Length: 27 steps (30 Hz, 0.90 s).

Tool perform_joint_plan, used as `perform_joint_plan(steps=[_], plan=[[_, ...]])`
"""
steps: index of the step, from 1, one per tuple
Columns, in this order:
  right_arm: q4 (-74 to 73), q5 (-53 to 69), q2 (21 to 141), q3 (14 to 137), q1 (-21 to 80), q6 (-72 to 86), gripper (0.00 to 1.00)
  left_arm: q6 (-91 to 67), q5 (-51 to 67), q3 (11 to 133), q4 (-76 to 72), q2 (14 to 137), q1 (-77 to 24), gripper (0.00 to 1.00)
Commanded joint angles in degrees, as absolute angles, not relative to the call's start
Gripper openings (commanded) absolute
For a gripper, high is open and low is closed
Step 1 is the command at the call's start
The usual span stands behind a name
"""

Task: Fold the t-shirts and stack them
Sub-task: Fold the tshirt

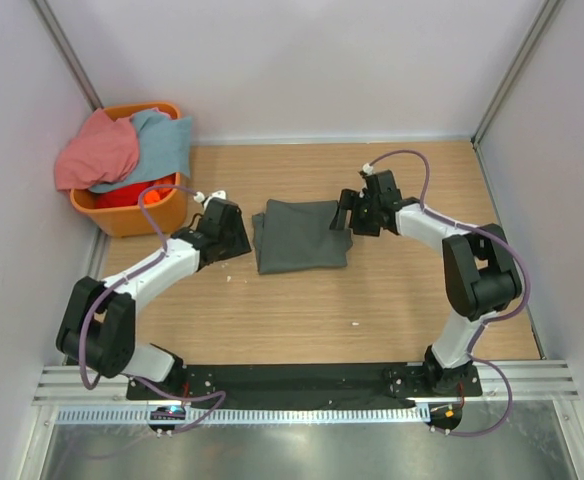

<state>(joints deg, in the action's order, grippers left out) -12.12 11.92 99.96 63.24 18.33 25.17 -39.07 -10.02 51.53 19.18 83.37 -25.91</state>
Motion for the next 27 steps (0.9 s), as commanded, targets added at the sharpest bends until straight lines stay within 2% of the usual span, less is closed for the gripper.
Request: perform_joint_plan(steps=[1, 5, 8, 9, 11, 16, 19, 27], plan=[[-11.51, 11.51, 102.12, 66.00, 18.72, 23.99, 0.77, -39.90, -9.67, 50.01, 19.33, 79.02, -26.02, 0.51], [-11.07, 11.78, 102.92, 66.27, 19.34, 24.34, 0.72, -39.55, -10.28, 48.34, 20.56, 76.03, -26.10, 0.52], [-10.73, 12.22, 103.01, 66.44, 20.13, 24.87, 0.61, -39.20, -11.25, 47.29, 20.83, 75.15, -26.10, 0.52], [-10.29, 13.09, 103.09, 66.45, 20.30, 25.13, 0.53, -39.03, -11.51, 46.94, 20.83, 75.23, -26.10, 0.52], [-9.50, 14.23, 103.18, 66.44, 20.74, 26.10, 0.45, -39.02, -11.25, 46.76, 20.74, 75.41, -26.10, 0.52], [-6.42, 21.25, 104.15, 66.01, 21.27, 28.65, 0.36, -38.85, -11.42, 46.32, 20.83, 74.97, -26.10, 0.51], [-2.12, 27.13, 104.68, 64.87, 21.18, 31.72, 0.26, -38.67, -11.60, 46.14, 21.00, 74.18, -26.10, 0.51], [15.18, 37.78, 107.13, 59.78, 20.04, 43.83, 0.13, -38.58, -11.78, 45.79, 21.71, 72.34, -26.10, 0.51]])
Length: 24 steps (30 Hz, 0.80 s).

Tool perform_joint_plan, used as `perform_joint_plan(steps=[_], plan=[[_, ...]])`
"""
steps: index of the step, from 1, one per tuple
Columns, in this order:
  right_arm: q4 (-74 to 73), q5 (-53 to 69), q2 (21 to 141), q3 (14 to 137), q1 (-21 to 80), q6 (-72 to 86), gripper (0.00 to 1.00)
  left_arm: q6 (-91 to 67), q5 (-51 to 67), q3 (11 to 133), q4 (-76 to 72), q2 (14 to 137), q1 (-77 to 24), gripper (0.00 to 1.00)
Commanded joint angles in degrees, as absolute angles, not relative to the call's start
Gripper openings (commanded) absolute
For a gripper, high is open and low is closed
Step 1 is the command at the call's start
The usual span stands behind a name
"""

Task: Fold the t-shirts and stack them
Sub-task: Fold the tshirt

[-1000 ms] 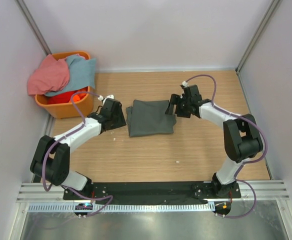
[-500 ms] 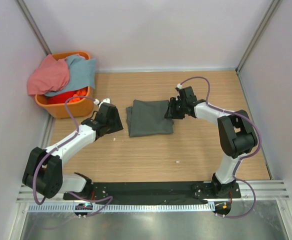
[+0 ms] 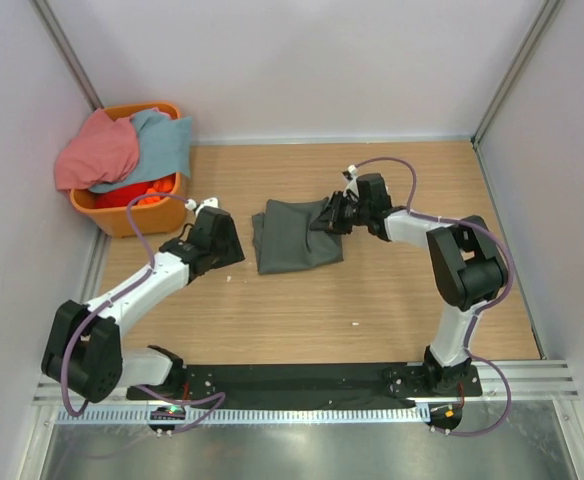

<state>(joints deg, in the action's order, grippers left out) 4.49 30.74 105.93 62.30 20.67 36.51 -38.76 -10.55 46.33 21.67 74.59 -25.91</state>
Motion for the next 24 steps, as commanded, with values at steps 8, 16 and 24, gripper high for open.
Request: perform_joint_plan(steps=[8, 16, 24], plan=[[24.89, 38.95, 111.10, 53.44, 17.76, 46.33, 0.05, -39.37, -13.00, 46.14, 20.74, 73.39, -26.02, 0.50], [12.93, 32.52, 109.51, 55.81, 17.58, 37.97, 0.04, -35.87, -12.39, 54.04, 11.70, 84.60, -26.02, 0.50], [9.49, 33.04, 108.19, 57.30, 17.58, 36.03, 0.04, -32.96, -4.57, 72.23, 7.73, 103.61, -25.58, 0.48]])
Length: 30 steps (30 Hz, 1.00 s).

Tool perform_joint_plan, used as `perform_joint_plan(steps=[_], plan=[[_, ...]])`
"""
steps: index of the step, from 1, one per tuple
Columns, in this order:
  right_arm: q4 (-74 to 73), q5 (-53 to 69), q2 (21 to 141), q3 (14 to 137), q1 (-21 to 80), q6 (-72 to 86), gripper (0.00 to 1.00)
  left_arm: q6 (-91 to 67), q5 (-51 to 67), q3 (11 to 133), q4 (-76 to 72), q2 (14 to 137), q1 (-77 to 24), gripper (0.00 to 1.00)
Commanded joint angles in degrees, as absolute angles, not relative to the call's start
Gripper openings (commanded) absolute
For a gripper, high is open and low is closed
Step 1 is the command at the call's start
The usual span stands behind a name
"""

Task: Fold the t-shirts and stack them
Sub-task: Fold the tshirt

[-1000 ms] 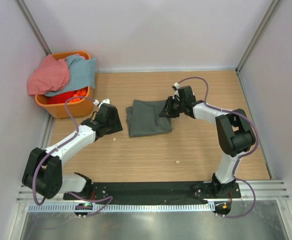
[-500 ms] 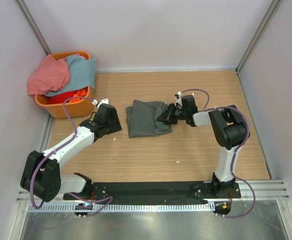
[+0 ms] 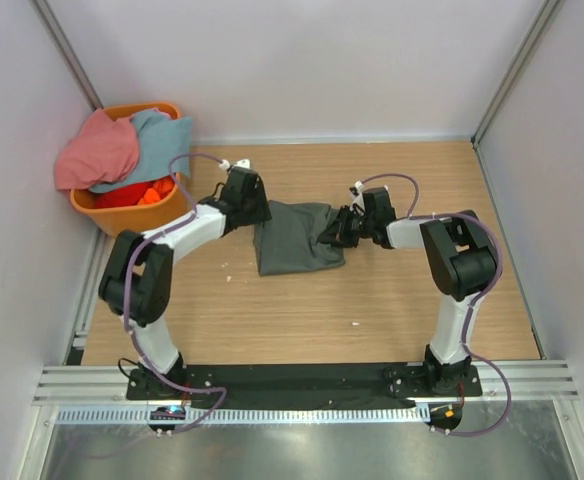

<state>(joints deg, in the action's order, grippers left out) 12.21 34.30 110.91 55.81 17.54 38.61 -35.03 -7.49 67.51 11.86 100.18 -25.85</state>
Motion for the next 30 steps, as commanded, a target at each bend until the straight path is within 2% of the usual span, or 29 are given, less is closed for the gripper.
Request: perform_joint_plan(steps=[1, 7, 11, 12, 13, 16, 21, 26, 30], plan=[[9.41, 33.57, 108.19, 57.39, 17.58, 36.04, 0.04, -32.61, -4.57, 75.03, 7.82, 106.67, -25.40, 0.48], [9.05, 34.37, 108.37, 58.27, 17.58, 35.77, 0.04, -32.96, -3.87, 82.78, 9.67, 114.51, -25.05, 0.47], [8.79, 34.72, 108.54, 58.62, 17.58, 35.51, 0.04, -33.49, -3.08, 84.29, 9.84, 117.15, -25.05, 0.38], [8.79, 34.89, 108.54, 58.62, 17.58, 35.33, 0.04, -33.57, -2.99, 84.64, 9.84, 117.68, -25.05, 0.35], [8.79, 34.89, 108.54, 58.62, 17.58, 35.25, 0.04, -33.66, -3.08, 84.73, 9.84, 117.86, -25.05, 0.22], [8.26, 34.72, 108.72, 58.80, 17.58, 34.89, 0.04, -33.93, -3.34, 84.20, 9.84, 116.81, -25.05, 0.00], [6.95, 34.10, 108.20, 59.15, 17.49, 34.37, 0.04, -32.96, -6.06, 83.67, 12.65, 112.42, -25.05, 0.00], [4.93, 33.31, 107.14, 60.03, 17.23, 33.84, 0.04, -32.26, -12.38, 86.04, 22.49, 108.11, -25.05, 0.00], [4.13, 32.87, 107.05, 60.82, 17.05, 33.66, 0.04, -32.08, -12.48, 86.84, 25.84, 106.61, -25.14, 0.00]])
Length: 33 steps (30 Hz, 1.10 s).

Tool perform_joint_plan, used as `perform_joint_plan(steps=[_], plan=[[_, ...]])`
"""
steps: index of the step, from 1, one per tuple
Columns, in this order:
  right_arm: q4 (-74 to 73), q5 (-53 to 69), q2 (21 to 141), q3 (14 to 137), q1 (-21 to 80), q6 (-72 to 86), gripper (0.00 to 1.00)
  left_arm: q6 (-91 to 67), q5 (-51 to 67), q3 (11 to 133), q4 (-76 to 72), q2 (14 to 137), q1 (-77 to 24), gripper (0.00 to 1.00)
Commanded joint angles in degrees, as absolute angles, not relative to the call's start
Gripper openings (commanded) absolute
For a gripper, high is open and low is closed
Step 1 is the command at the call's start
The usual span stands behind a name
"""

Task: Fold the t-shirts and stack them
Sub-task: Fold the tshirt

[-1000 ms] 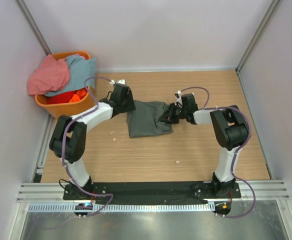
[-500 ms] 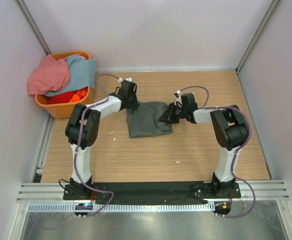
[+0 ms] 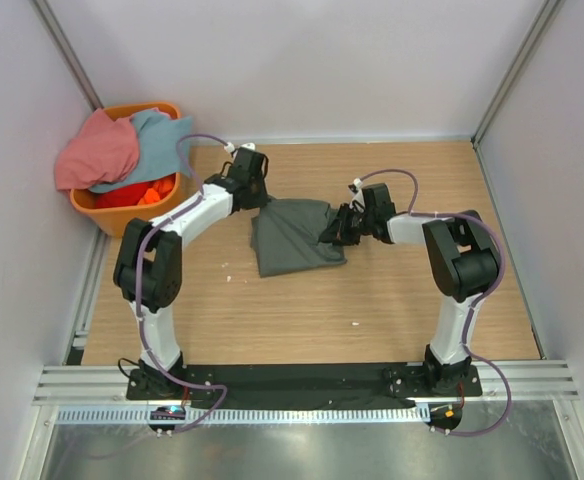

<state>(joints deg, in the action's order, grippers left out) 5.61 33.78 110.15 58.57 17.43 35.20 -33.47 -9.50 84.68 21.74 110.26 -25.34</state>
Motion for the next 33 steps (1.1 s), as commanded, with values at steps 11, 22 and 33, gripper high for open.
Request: perform_joint_plan(steps=[11, 22, 33], plan=[[0.88, 32.34, 107.05, 63.19, 15.56, 32.78, 0.14, -31.99, -13.19, 85.69, 27.42, 110.29, -24.61, 0.00], [-4.48, 29.10, 106.79, 64.60, 13.10, 30.94, 0.32, -31.91, -10.81, 88.94, 26.89, 119.87, -22.33, 0.07], [-10.80, 22.77, 100.21, 66.27, 13.09, 27.95, 0.59, -31.03, -12.64, 90.27, 29.00, 111.99, -22.41, 0.71]])
